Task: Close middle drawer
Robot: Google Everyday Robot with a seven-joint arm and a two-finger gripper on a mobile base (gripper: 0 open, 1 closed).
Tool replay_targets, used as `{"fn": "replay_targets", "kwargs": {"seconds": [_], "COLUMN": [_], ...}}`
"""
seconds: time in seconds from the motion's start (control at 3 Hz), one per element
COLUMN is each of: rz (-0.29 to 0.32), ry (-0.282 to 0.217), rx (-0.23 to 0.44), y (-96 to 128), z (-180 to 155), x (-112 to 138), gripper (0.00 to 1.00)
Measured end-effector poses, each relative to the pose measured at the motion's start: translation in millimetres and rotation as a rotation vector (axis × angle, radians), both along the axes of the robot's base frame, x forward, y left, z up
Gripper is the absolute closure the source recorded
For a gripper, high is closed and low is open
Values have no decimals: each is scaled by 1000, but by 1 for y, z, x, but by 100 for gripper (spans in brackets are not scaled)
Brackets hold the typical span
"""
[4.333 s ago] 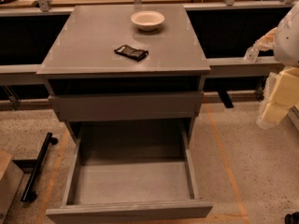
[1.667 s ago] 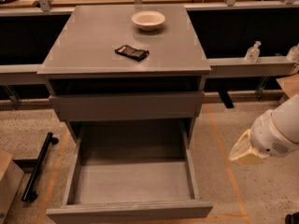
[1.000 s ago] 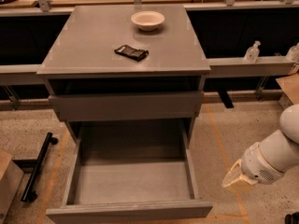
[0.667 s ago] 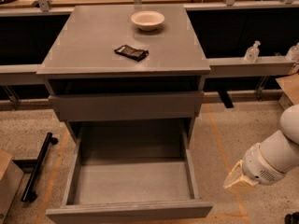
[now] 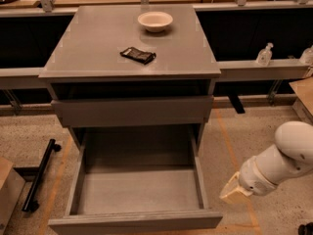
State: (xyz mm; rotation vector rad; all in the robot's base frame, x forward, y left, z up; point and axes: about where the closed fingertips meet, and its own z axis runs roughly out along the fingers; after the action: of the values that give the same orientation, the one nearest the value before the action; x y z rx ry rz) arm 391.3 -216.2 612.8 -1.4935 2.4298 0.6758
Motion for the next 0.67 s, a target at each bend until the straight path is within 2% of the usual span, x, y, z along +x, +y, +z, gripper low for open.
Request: {"fn": "replay_targets", "kwargs": {"seconds": [0.33, 0.67], "rz": [20, 24], "ry": [72, 143], "rx": [7, -3], "y": [12, 14], "z": [-44, -76], "x": [7, 1], "gripper": [100, 100]}}
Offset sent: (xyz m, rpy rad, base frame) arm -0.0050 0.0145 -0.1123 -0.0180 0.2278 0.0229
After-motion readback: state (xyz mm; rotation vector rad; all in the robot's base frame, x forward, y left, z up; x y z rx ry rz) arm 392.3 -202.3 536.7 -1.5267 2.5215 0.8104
